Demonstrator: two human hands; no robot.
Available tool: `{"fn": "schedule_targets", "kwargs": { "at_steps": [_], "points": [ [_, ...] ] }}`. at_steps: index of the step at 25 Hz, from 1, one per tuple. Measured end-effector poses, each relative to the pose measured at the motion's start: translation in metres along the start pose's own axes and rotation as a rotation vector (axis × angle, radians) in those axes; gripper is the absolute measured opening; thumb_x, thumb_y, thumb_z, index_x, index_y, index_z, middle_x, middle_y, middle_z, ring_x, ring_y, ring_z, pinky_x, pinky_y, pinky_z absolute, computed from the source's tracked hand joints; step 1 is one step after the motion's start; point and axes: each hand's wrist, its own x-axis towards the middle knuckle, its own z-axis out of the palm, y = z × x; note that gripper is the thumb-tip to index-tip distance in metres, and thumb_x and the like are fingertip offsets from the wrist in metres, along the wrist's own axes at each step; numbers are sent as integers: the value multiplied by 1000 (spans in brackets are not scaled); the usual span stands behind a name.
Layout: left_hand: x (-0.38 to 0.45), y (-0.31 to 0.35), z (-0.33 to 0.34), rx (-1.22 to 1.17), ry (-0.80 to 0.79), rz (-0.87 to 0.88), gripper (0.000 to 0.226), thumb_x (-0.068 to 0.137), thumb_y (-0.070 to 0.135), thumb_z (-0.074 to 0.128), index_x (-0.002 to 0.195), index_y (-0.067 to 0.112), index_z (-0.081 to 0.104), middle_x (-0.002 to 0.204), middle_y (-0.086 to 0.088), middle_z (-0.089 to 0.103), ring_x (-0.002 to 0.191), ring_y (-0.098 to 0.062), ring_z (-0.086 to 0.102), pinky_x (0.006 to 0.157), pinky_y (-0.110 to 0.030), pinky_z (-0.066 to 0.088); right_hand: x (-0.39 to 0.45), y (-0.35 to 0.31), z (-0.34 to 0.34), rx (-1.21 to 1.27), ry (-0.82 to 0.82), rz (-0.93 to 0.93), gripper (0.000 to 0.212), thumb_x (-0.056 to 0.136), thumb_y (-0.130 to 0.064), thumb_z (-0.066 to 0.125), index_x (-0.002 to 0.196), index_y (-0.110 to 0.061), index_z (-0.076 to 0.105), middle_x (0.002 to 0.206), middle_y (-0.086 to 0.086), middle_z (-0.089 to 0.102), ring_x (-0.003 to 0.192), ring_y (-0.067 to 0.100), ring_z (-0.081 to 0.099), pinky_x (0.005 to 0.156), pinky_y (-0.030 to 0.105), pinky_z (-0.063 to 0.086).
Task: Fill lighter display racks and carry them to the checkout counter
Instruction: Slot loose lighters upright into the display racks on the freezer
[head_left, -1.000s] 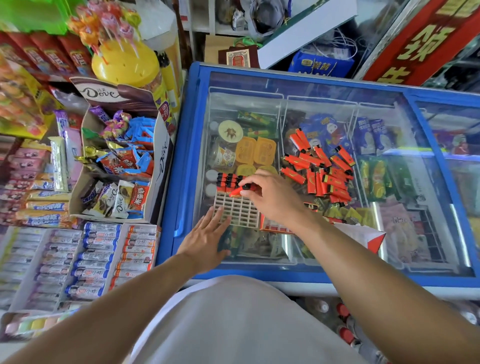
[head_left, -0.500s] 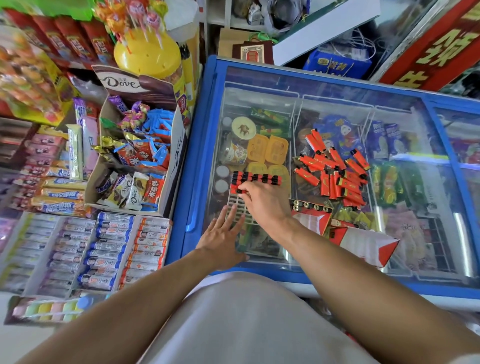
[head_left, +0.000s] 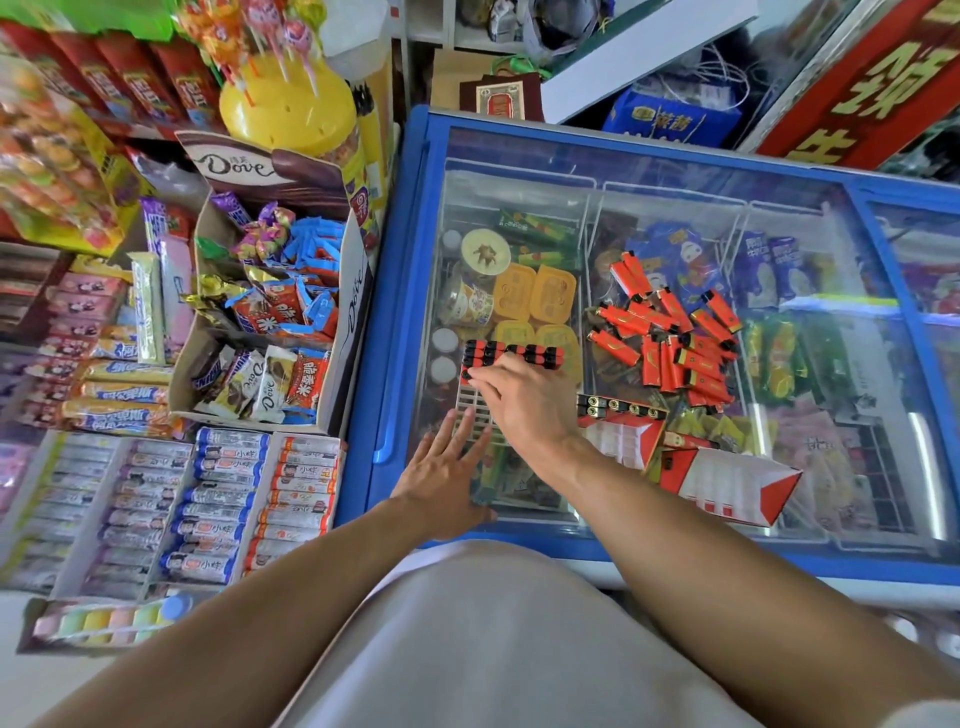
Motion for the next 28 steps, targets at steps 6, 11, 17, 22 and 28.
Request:
{"fn": "schedule_targets", "kwargs": {
  "at_steps": [6,11,17,22,28],
  "points": [
    [-2,1,-3,41,-11,-1,112,89,68,57,157,29,-24,159,-1,-40,147,-23,-35,126,-48,-5,2,2,-8,17,27,17,22,98,-37,61,113,-29,74,80,-13,66,49,4,51,42,16,30],
    [-2,1,-3,86,-23,0,113,90,65,57,156,27,-26,158,-3,-41,147,-25,-37,125,-50,-6,35,80,-40,70,-43,437,18,98,-25,63,113,-26,72,109,-8,73,71,2,64,52,19,43],
    [-1,4,-8,78,-55,-22,112,89,62,59,157,28,-23,159,0,-40,148,-24,-35,126,-52,2,42,164,-23,-230,-501,659,17,92,-34,70,100,-20,75,94,1,73,86,25,68,66,29,49],
    [0,7,-12,90,-78,-41,112,88,65,57,158,28,-22,161,-2,-38,149,-25,-32,126,-52,5,45,162,-19,-246,-513,617,25,87,-40,75,90,-15,72,84,1,71,78,24,67,61,27,46],
    [-2,12,-12,92,-46,-57,107,92,60,58,160,25,-17,162,-4,-35,151,-27,-29,126,-50,3,18,148,-62,-25,-231,511,34,95,-42,62,116,-15,57,103,0,64,84,20,62,65,29,43]
  ]
}}
